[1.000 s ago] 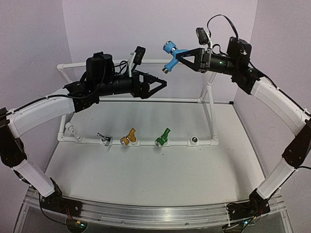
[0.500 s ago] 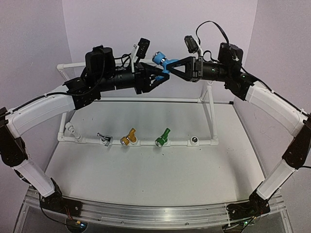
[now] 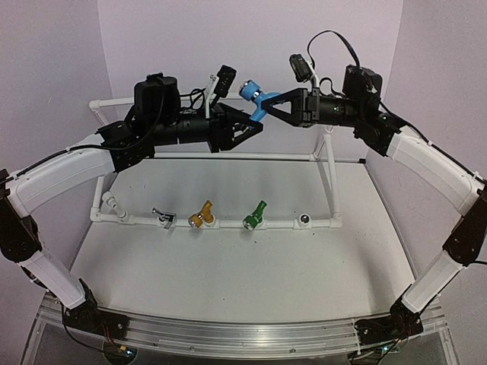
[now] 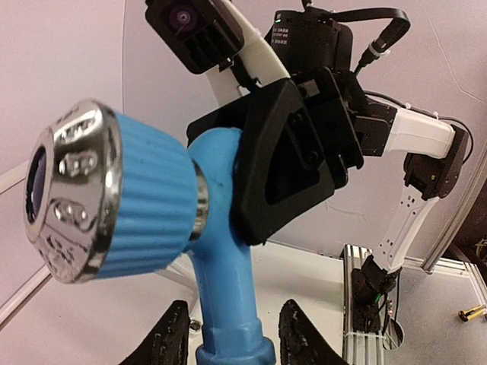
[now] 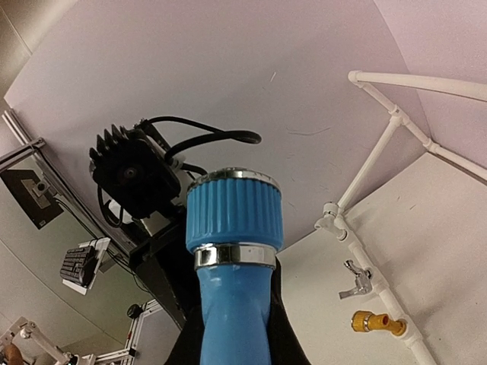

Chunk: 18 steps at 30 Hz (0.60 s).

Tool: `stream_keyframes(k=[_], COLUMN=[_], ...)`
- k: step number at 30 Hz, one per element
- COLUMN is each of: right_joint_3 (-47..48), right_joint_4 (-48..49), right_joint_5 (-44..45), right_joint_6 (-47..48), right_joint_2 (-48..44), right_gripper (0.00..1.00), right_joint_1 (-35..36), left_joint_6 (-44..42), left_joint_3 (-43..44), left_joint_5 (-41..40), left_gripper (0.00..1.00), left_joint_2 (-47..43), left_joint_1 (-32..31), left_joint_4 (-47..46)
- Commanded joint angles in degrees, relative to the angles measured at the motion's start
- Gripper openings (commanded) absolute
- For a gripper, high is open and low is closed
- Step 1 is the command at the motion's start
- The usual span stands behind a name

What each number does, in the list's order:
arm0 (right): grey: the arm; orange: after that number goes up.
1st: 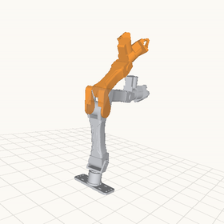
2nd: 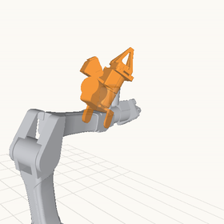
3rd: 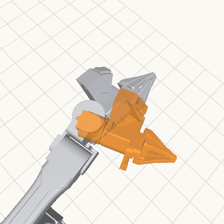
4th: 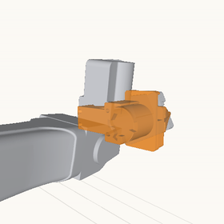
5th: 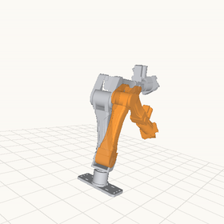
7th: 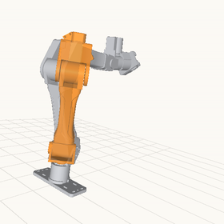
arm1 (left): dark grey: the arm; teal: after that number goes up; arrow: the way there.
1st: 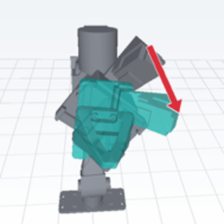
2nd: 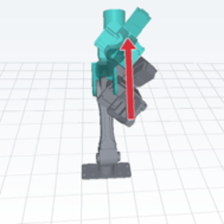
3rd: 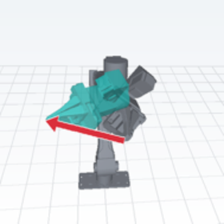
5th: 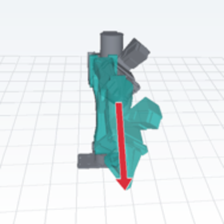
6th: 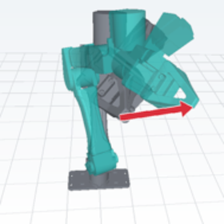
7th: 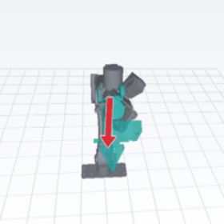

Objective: Install the water faucets
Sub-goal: Pass from the right arm to the left

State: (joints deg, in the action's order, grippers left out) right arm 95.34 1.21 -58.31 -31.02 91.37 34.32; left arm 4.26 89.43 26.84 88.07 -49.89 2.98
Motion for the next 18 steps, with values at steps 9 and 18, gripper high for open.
stream_keyframes(k=[9,18], right_joint_3=[4.91,18.82], right_joint_4=[-9.95,-63.47], right_joint_5=[-0.87,4.97], right_joint_6=[10.63,55.72], right_joint_2=[-2.64,2.42], right_gripper=[0.18,0.69], right_joint_1=[0.82,0.68], left_joint_6=[-1.88,-17.27], left_joint_3=[1.07,0.32], left_joint_5=[-3.17,3.87], left_gripper=[0.1,0.02], left_joint_2=[-2.03,-5.5], left_joint_1=[-0.12,-0.58], left_joint_4=[1.07,15.08])
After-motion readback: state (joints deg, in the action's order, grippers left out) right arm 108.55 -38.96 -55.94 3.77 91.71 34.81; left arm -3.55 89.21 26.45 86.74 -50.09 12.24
